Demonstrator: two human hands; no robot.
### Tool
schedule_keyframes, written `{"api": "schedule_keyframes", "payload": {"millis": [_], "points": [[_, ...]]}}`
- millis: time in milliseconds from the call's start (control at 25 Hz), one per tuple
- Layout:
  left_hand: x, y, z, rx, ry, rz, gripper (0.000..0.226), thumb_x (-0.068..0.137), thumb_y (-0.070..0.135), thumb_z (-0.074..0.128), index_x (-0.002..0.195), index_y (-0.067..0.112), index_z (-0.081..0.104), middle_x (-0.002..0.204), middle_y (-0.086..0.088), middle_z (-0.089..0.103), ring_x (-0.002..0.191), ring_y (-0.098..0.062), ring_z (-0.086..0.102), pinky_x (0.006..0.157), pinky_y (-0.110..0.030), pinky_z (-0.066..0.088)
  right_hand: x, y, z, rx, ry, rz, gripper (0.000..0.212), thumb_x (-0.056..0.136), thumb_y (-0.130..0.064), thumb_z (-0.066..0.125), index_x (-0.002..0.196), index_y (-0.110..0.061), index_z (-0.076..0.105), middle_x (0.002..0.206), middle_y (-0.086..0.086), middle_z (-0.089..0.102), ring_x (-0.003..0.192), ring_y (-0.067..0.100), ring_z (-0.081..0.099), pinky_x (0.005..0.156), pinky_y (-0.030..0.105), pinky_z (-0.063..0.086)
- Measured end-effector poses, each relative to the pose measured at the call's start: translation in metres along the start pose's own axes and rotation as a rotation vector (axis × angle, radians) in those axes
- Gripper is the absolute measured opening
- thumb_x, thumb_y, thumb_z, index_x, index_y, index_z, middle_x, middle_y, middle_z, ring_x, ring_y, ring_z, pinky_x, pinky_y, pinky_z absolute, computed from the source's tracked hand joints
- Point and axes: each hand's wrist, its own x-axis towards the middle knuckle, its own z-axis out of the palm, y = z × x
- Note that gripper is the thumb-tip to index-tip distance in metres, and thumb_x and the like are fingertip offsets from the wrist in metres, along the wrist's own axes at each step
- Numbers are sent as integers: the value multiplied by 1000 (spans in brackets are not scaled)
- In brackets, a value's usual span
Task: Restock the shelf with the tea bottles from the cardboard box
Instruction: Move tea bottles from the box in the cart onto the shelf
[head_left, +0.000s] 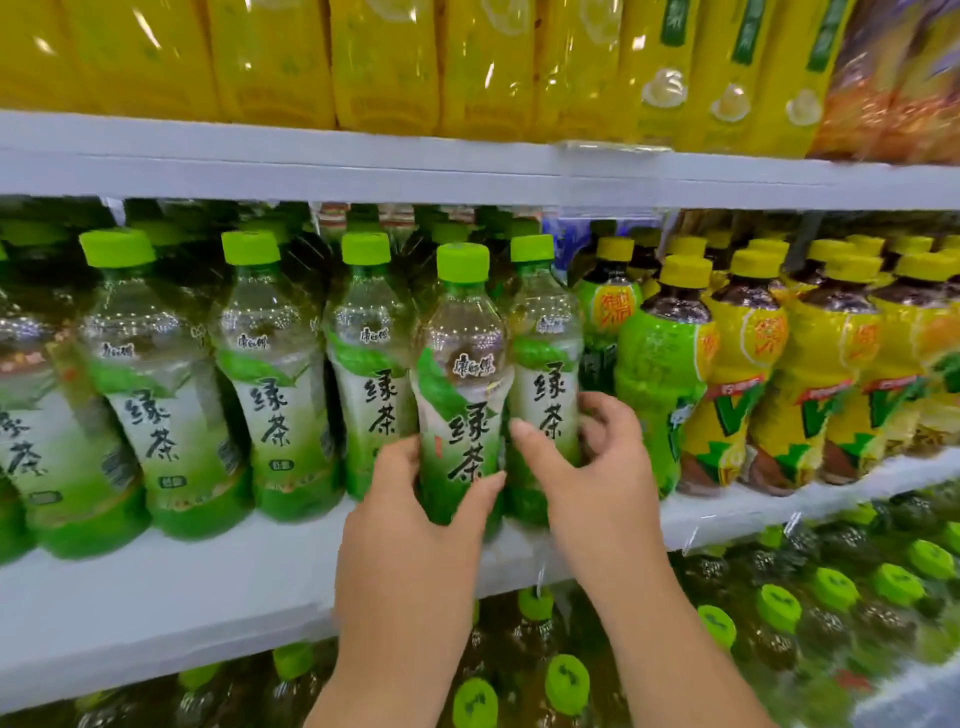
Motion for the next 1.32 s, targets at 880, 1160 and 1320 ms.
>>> {"api": "schedule_keyframes", "payload": {"millis": [880, 1160, 1320], "points": [[-12, -6, 10, 251, 169, 141, 64, 86, 47, 71, 137, 10, 59, 126, -4, 66, 116, -17, 59, 96, -25, 45, -22, 29, 2, -245, 104, -127, 61, 92, -58, 50, 144, -27, 44, 136, -6, 58, 129, 17, 50, 103, 45, 47], [-1, 10, 6, 541, 73, 174, 50, 95, 50, 57, 124, 10, 64, 113, -2, 62, 97, -14, 58, 74, -18, 40, -15, 24, 8, -402, 106, -124, 57, 101, -41, 46, 150, -13, 38, 146, 3, 50, 135, 21, 44, 108, 36, 39], [8, 18, 7, 672, 25, 140, 42, 95, 53, 57, 75, 15, 56, 83, 1, 53, 66, -14, 51, 61, -24, 41, -9, 22, 14, -512, 54, -86, 56, 104, -26, 41, 155, -10, 22, 151, 7, 39, 134, 24, 42, 104, 35, 41]]}}
